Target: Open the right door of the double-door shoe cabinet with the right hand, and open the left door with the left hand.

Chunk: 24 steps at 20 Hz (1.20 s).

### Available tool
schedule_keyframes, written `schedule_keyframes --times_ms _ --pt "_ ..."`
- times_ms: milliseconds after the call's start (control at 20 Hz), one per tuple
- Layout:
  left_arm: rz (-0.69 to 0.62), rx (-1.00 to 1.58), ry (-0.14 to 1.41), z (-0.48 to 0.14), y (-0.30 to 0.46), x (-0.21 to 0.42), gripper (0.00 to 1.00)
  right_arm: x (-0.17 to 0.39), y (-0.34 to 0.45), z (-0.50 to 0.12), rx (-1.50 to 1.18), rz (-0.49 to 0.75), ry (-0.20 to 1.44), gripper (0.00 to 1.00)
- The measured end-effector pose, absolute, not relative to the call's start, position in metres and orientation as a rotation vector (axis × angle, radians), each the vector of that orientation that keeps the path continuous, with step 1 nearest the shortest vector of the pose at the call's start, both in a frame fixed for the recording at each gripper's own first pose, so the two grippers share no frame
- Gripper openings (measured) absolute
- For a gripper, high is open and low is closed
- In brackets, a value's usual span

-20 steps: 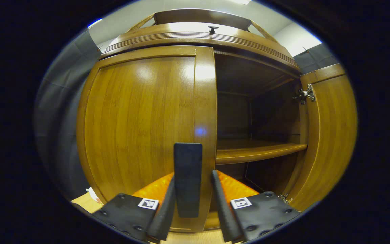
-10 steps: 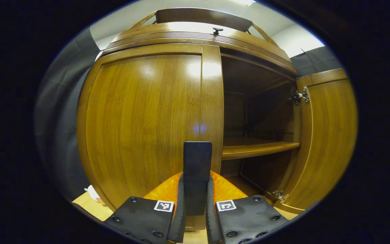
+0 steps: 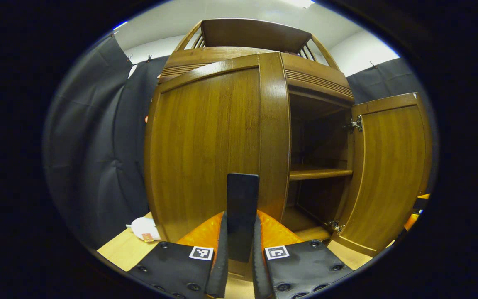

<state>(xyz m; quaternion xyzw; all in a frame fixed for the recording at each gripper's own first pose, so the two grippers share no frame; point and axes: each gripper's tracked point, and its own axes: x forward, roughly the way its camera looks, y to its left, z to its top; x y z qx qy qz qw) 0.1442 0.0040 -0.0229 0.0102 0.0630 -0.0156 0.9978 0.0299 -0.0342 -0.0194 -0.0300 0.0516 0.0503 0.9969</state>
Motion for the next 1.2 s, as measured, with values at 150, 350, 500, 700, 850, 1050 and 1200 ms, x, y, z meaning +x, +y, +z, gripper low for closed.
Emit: schedule_keyframes --times_ms 150,350,500,700,850,1050,1200 --pt "-0.017 0.022 0.116 -0.017 0.026 0.117 0.29 0.025 -0.036 -0.019 -0.078 0.088 0.094 0.87" --pt "0.037 0.039 0.1 -0.007 0.061 0.086 0.25 0.029 -0.037 -0.027 -0.084 0.08 0.108 0.87" --pt "0.092 0.05 0.081 0.001 0.094 0.067 0.22 0.037 -0.03 -0.027 -0.074 0.097 0.112 0.87" --pt "0.085 0.056 0.064 0.006 0.123 0.061 0.15 0.05 -0.011 -0.024 -0.06 0.129 0.097 0.87" --pt "0.043 -0.035 0.029 0.014 0.151 0.057 0.16 0.054 -0.003 -0.026 -0.061 0.148 0.1 0.87" --pt "0.021 -0.039 -0.022 0.01 0.198 0.052 0.1 0.057 -0.004 -0.026 -0.056 0.154 0.108 0.87" --pt "-0.053 -0.053 -0.012 0.013 0.214 0.053 0.1 0.059 -0.01 -0.026 -0.053 0.158 0.115 0.87"
